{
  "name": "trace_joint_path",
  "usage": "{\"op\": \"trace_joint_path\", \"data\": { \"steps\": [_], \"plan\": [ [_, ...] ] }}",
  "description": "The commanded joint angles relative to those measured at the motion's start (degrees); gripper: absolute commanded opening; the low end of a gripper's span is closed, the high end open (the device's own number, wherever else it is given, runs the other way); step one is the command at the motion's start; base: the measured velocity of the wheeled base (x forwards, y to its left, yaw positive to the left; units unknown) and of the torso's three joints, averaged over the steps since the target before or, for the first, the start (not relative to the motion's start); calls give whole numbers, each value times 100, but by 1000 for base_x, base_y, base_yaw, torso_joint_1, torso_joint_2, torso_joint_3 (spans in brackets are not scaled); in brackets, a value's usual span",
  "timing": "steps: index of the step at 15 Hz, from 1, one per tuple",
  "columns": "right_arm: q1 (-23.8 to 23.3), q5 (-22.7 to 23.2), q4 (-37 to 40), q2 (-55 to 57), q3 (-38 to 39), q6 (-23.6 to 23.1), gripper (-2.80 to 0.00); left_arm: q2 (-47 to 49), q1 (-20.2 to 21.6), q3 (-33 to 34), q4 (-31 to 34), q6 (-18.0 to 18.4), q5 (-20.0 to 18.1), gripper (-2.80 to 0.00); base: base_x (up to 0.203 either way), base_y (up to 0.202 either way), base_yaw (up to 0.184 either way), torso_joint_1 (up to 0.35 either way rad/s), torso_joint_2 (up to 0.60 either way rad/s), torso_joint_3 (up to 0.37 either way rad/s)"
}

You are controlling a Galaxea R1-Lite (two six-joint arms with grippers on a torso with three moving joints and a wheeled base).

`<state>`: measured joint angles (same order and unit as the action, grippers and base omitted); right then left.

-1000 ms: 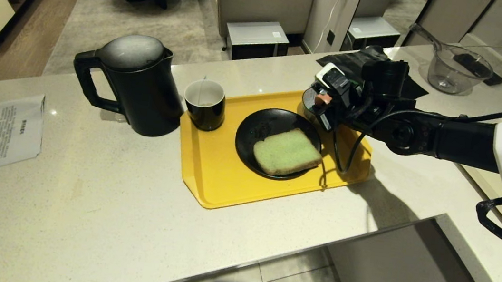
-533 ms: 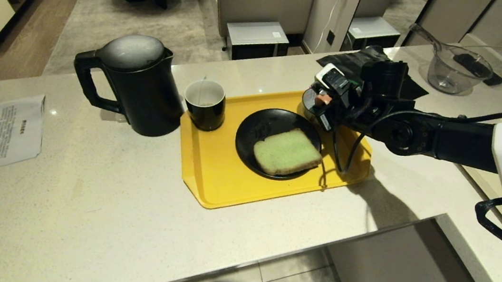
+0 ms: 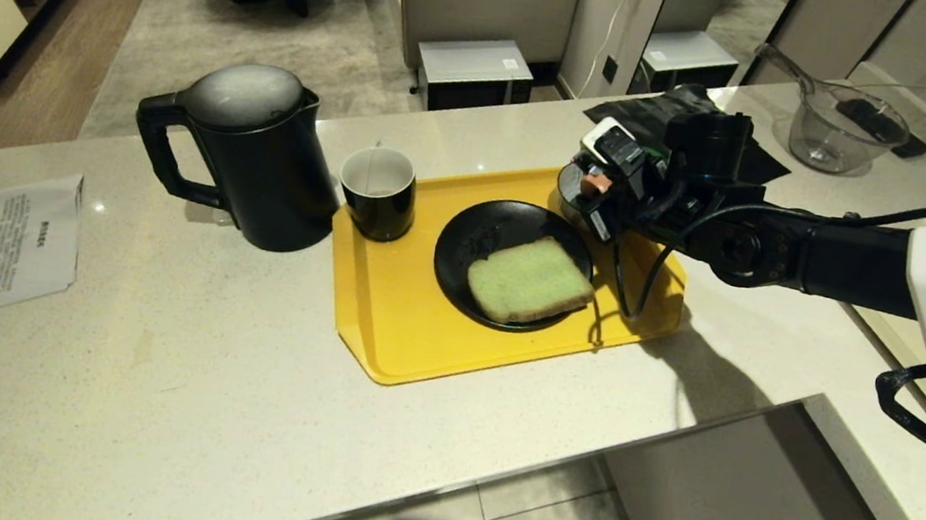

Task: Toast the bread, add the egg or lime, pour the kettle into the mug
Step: Put the egg in the bowl

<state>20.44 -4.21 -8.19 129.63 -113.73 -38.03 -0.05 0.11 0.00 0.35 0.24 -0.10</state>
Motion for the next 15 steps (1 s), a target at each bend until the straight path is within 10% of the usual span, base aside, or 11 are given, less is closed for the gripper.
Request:
{"op": "trace_joint_path", "data": {
  "steps": [1,2,15],
  "plan": [
    [3,-1,10,0,0,-29,-280,5,6,0,0,2,1,-280,0,0,0,0,0,0],
    [3,-1,10,0,0,-37,0,-4,6,0,0,2,1,-280,0,0,0,0,0,0],
    [3,22,-113,-296,0,28,0,5,6,0,-9,2,1,-280,0,0,0,0,0,0]
  ]
}}
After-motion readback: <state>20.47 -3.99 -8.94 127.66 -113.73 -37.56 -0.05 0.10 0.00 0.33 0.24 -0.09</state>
